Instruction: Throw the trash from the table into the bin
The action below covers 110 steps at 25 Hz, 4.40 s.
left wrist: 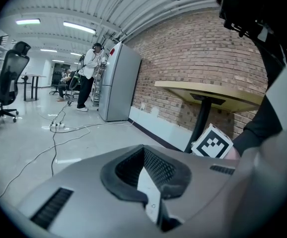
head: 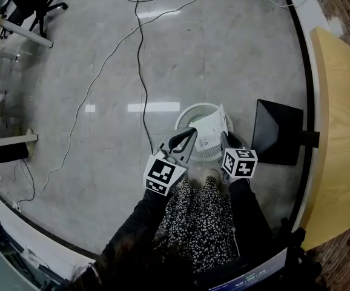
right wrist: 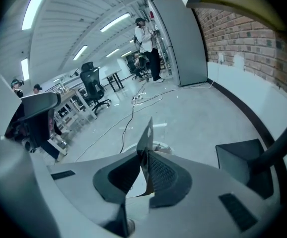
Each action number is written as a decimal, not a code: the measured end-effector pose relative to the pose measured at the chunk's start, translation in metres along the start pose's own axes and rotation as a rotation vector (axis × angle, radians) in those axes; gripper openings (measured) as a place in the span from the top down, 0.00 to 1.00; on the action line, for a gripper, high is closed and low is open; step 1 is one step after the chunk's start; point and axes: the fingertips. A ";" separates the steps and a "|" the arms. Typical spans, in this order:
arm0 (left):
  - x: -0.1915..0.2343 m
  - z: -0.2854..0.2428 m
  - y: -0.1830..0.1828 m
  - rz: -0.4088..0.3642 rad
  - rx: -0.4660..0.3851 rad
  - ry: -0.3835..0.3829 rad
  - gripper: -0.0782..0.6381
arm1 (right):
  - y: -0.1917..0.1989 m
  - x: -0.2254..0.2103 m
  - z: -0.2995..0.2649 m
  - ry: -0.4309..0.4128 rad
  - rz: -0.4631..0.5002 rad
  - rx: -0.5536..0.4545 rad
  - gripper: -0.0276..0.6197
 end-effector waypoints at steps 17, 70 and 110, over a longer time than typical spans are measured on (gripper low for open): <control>-0.003 0.025 -0.043 -0.009 -0.026 -0.021 0.88 | -0.049 0.036 0.037 -0.081 0.068 -0.044 0.68; -0.119 0.100 -0.348 -0.222 -0.263 0.218 0.88 | -0.313 0.072 0.414 0.162 0.152 -0.640 0.94; -0.335 -0.123 -0.406 -0.375 -0.205 0.526 0.88 | -0.305 -0.239 0.567 0.539 -0.035 -0.779 0.94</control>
Point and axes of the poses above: the fingertips, and each gripper's own axes: z backward along the fingers, x to its left, y out of its underside, and after that the axes turned 6 degrees about y, right-handed
